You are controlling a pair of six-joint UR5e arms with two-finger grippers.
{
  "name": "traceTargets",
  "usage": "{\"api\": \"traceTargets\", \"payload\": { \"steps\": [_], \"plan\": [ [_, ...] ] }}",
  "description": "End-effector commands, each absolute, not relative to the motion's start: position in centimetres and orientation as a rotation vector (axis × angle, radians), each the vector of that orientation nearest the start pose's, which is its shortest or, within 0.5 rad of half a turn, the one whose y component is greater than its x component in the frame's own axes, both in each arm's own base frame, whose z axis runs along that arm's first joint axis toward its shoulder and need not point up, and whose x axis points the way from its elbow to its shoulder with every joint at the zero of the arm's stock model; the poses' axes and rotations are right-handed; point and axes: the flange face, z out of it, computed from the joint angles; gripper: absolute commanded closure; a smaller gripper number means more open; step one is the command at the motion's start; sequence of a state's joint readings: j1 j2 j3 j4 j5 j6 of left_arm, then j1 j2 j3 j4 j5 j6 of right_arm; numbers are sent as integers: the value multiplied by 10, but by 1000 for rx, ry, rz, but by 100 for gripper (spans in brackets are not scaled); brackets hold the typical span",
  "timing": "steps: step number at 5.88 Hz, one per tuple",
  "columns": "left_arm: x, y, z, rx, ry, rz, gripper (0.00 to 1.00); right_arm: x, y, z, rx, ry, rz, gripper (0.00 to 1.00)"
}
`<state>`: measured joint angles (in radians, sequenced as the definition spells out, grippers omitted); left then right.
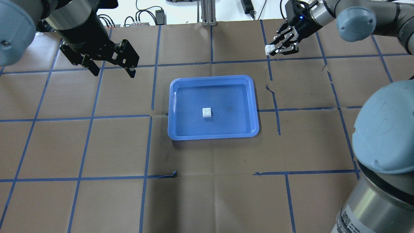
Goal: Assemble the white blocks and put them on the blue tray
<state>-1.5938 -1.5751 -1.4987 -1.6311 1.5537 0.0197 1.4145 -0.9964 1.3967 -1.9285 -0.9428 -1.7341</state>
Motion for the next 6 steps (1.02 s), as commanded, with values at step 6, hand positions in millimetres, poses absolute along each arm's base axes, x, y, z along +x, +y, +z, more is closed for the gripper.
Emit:
{"api": "traceTargets", "payload": {
  "steps": [6],
  "plan": [
    [-141, -484, 523, -44, 3096, -131, 0, 239, -559, 175, -1825, 1986, -846, 74]
  ]
}}
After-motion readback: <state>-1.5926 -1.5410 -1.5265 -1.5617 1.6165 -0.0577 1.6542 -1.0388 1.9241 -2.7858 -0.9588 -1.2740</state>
